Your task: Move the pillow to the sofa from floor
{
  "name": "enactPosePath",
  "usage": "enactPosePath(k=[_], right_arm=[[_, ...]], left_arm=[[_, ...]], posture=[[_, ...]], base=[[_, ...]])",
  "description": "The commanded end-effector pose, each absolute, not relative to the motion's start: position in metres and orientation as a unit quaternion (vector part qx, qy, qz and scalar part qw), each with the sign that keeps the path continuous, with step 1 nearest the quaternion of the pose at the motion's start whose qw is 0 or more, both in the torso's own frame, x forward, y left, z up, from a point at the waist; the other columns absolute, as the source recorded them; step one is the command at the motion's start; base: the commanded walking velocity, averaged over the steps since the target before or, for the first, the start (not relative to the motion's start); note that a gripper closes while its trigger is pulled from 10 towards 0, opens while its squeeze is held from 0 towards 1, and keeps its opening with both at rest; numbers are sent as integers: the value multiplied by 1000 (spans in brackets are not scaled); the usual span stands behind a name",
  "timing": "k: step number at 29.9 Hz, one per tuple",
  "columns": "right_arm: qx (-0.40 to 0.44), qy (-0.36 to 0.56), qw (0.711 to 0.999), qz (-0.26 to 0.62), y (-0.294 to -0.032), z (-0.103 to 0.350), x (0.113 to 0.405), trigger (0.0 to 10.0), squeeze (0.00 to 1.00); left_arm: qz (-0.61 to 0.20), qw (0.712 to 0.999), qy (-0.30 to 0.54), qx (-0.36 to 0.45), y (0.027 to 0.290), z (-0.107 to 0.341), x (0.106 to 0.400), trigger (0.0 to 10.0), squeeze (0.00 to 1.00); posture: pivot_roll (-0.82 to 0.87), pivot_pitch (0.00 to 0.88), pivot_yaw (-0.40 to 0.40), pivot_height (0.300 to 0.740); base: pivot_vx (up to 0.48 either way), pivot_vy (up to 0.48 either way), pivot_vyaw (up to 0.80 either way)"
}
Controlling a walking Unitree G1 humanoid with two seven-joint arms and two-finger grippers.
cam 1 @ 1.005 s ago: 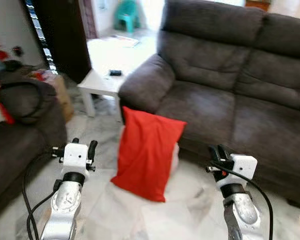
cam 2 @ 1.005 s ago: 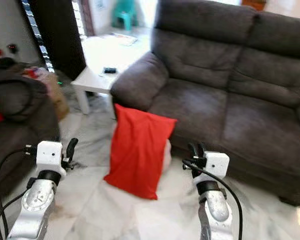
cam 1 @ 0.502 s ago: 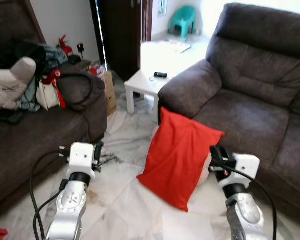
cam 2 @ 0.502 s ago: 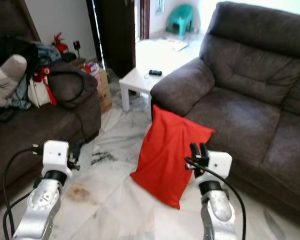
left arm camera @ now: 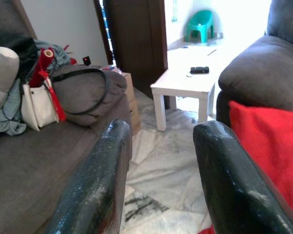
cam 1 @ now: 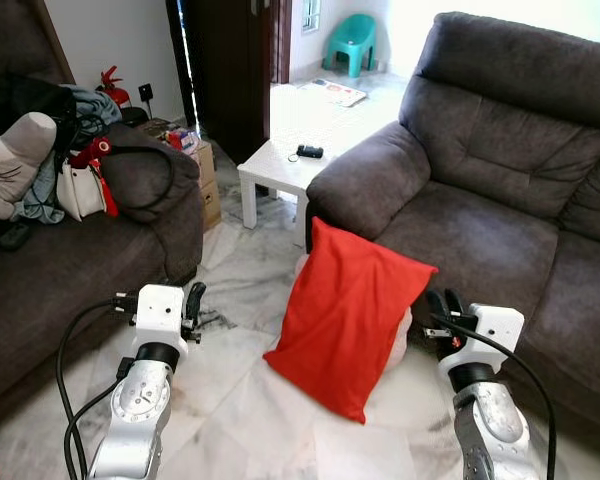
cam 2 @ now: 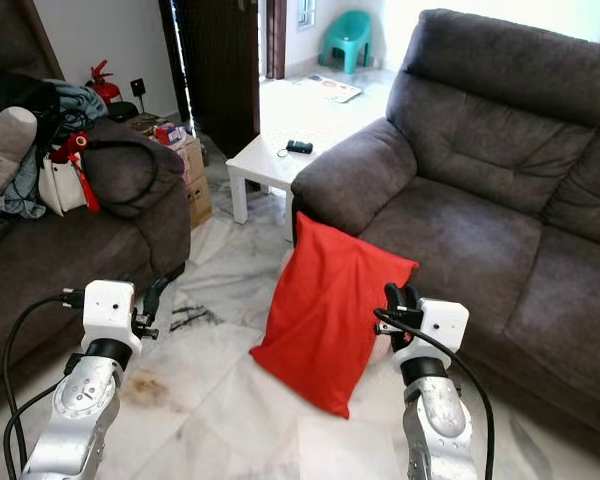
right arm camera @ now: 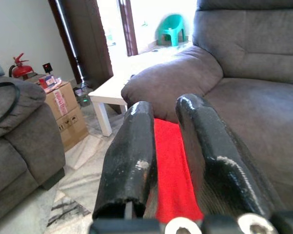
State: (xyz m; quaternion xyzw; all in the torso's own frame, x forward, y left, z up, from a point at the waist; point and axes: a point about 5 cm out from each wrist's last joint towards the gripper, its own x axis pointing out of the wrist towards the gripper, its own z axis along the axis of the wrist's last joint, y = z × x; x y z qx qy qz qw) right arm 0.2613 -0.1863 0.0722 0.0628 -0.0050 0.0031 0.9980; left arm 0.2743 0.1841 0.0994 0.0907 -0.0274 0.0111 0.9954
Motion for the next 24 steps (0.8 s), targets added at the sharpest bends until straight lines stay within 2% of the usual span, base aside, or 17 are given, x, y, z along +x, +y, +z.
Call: enactPosePath(k=[1, 7, 12, 24], right_arm=[[63, -18, 998, 6, -185, 80, 264, 10000, 0], [69, -12, 998, 8, -184, 80, 265, 10000, 0], [65, -17, 998, 9, -185, 82, 266, 10000, 0], [63, -16, 998, 9, -185, 83, 266, 10000, 0]], left_arm=[[14, 996, -34, 86, 184, 104, 276, 10000, 0], [16, 996, -35, 84, 184, 105, 276, 10000, 0], [16, 996, -35, 83, 183, 105, 276, 10000, 0], [18, 996, -37, 81, 183, 105, 276, 10000, 0]], posture=[[32, 0, -66, 740], [34, 0, -69, 740], [32, 0, -71, 740], [32, 0, -73, 740]], base=[[334, 0, 0], [363, 0, 0], [373, 0, -674], [380, 0, 0]])
